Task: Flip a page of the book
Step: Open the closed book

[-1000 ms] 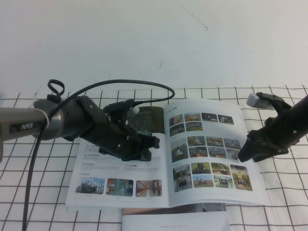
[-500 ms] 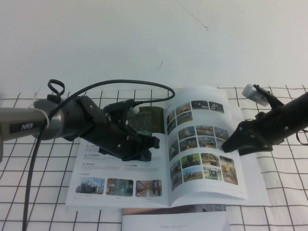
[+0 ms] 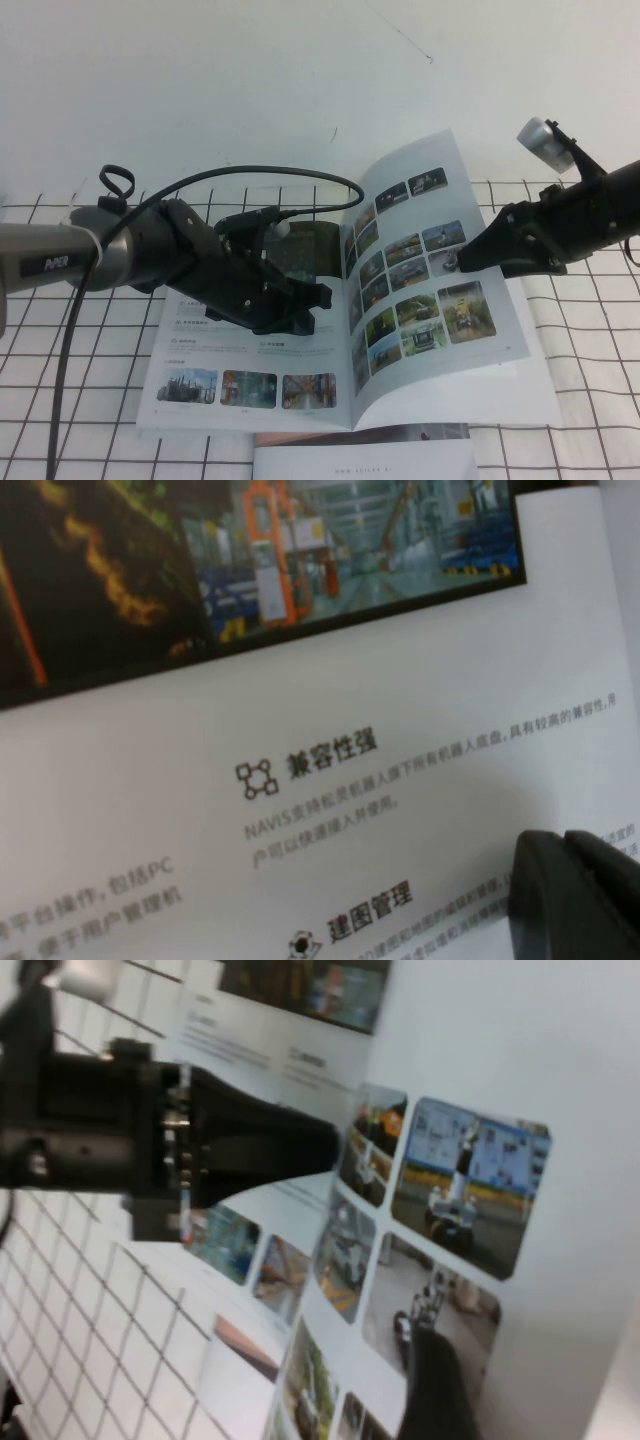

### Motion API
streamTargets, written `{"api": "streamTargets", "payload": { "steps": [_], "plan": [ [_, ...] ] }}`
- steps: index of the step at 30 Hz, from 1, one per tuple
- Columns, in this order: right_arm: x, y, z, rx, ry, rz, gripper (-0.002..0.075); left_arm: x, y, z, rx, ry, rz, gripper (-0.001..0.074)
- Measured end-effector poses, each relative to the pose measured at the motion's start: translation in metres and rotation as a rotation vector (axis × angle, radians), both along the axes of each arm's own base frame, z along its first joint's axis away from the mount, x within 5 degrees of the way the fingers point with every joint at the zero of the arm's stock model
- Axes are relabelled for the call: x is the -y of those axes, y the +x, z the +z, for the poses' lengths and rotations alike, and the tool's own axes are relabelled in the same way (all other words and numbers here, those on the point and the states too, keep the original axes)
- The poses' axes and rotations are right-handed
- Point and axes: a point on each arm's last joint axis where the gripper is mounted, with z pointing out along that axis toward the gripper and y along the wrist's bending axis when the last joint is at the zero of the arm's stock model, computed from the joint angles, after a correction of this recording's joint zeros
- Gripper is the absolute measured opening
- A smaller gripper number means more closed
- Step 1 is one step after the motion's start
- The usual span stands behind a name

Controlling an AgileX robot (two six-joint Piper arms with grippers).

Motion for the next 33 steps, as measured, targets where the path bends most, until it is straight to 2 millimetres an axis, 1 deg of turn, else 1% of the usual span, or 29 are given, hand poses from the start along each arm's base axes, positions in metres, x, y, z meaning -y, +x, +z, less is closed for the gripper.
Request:
{"api": "streamTargets", "payload": {
  "steps": [10, 19, 24, 28, 30, 32, 33],
  "plan": [
    [-0.003, -0.002, 0.005, -0.018, 0.055, 0.005, 0.0429, 0.000, 0.000, 0.000, 0.000, 0.000, 0.000, -0.0003],
    [-0.012, 0.001, 0.020, -0.003, 0.254, -0.018, 0.0429, 0.000, 0.000, 0.000, 0.000, 0.000, 0.000, -0.0003],
    [-0.014, 0.001, 0.024, 0.004, 0.296, -0.014, 0.0428, 0.000, 0.000, 0.002, 0.005, -0.001, 0.000, -0.0003],
    [-0.014, 0.001, 0.025, 0.005, 0.312, -0.014, 0.0428, -0.002, -0.005, 0.020, 0.055, 0.021, -0.048, -0.0003],
    [-0.014, 0.002, 0.025, 0.007, 0.315, -0.019, 0.0428, -0.004, -0.013, 0.035, 0.078, 0.020, -0.068, -0.0003],
    [-0.017, 0.002, 0.025, 0.010, 0.310, -0.019, 0.0428, -0.006, -0.025, 0.059, 0.144, 0.013, -0.067, -0.0003],
    [-0.020, 0.001, 0.025, 0.012, 0.309, -0.019, 0.0428, -0.006, -0.033, 0.067, 0.175, 0.012, -0.067, -0.0003]
  ]
}}
